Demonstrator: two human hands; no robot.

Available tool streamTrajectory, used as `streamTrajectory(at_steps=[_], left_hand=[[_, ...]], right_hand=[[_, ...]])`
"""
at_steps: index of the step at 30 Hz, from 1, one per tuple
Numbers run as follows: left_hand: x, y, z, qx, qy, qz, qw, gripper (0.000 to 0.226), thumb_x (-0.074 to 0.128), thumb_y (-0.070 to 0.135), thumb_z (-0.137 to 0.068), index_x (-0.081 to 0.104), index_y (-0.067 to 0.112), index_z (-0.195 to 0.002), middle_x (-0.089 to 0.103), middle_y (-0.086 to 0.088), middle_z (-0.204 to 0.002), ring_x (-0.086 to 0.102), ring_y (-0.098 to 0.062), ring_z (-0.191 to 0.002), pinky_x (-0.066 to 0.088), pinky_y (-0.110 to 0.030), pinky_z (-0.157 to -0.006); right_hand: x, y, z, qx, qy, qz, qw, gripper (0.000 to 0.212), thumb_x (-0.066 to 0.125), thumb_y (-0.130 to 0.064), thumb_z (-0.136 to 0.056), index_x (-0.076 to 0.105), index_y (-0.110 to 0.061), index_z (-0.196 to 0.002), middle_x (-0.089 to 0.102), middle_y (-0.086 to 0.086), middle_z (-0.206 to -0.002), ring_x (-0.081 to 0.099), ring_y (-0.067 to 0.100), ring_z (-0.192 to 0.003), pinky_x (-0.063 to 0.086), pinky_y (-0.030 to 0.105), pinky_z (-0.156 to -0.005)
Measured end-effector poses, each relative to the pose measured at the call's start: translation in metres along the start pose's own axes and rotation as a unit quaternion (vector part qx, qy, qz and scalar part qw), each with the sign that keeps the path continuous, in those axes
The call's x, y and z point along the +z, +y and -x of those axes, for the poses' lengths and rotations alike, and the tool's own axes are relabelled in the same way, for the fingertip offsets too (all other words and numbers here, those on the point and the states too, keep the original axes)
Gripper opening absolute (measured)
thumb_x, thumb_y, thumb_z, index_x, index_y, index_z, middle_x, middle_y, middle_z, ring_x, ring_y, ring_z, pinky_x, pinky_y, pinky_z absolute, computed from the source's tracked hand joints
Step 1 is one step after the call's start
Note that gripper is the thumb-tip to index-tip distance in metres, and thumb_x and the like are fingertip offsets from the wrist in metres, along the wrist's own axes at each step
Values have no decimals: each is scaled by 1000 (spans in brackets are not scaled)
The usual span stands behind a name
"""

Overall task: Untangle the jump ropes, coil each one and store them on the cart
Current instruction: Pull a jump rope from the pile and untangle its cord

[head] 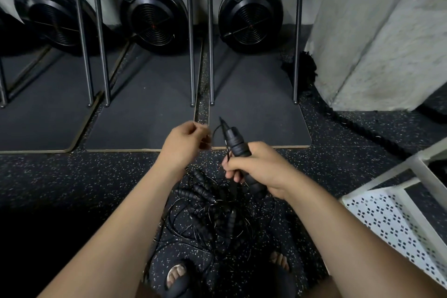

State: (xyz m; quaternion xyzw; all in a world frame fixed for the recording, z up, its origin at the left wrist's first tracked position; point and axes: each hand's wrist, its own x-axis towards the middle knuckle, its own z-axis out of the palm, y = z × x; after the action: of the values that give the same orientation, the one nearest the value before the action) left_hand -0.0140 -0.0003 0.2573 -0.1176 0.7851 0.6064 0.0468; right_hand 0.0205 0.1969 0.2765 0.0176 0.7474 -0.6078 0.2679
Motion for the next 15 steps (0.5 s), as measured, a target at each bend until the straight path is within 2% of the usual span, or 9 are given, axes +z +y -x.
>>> streamTrajectory(at_steps=[3, 6, 8, 10, 13, 15], left_hand=[[9, -6, 6, -55, -136, -6, 989, 20, 53, 13, -110, 72, 6, -106, 81, -9, -92, 75, -14, -76, 46, -27, -63], [20, -7, 14, -75, -231, -43, 969, 25, 50, 17, -112, 74, 8, -114, 82, -9, -106, 73, -18, -92, 46, -31, -72], [26, -5, 20, -73, -254, -54, 963, 26, 51, 22, -113, 75, 11, -115, 83, -2, -107, 76, -18, -100, 46, -29, -75], [28, -3, 24, -59, -255, -72, 963, 24, 53, 27, -112, 76, 19, -112, 82, 6, -108, 75, -14, -109, 48, -31, -86], [27, -6, 23, -8, -248, -141, 958, 22, 58, 33, -111, 78, 30, -103, 80, 13, -105, 72, -12, -110, 51, -33, -98], [26, -10, 21, 12, -257, -175, 950, 11, 67, 39, -105, 76, 35, -101, 78, 18, -104, 72, -7, -108, 52, -34, -103]], right_hand=[[-10, -12, 9, -41, 33, -80, 995, 4, 71, -1, -94, 73, 2, -97, 74, 11, -77, 61, 16, -63, 50, 27, -67], [-25, -24, 15, -78, 81, -186, 976, 5, 70, 1, -94, 72, -3, -95, 71, 11, -75, 59, 16, -62, 49, 25, -62], [-37, -29, 17, -95, 107, -251, 957, 5, 70, 0, -93, 72, -3, -97, 69, 9, -74, 58, 16, -62, 49, 25, -59], [-49, -31, 17, -104, 130, -301, 939, 5, 70, 0, -93, 71, -4, -97, 68, 8, -75, 58, 16, -63, 50, 26, -59], [-66, -30, 16, -100, 166, -348, 917, 6, 70, -2, -94, 70, -6, -98, 68, 8, -77, 58, 15, -63, 51, 25, -60], [-73, -29, 14, -98, 177, -366, 908, 6, 70, -3, -94, 71, -6, -98, 68, 7, -78, 58, 15, -64, 52, 25, -61]])
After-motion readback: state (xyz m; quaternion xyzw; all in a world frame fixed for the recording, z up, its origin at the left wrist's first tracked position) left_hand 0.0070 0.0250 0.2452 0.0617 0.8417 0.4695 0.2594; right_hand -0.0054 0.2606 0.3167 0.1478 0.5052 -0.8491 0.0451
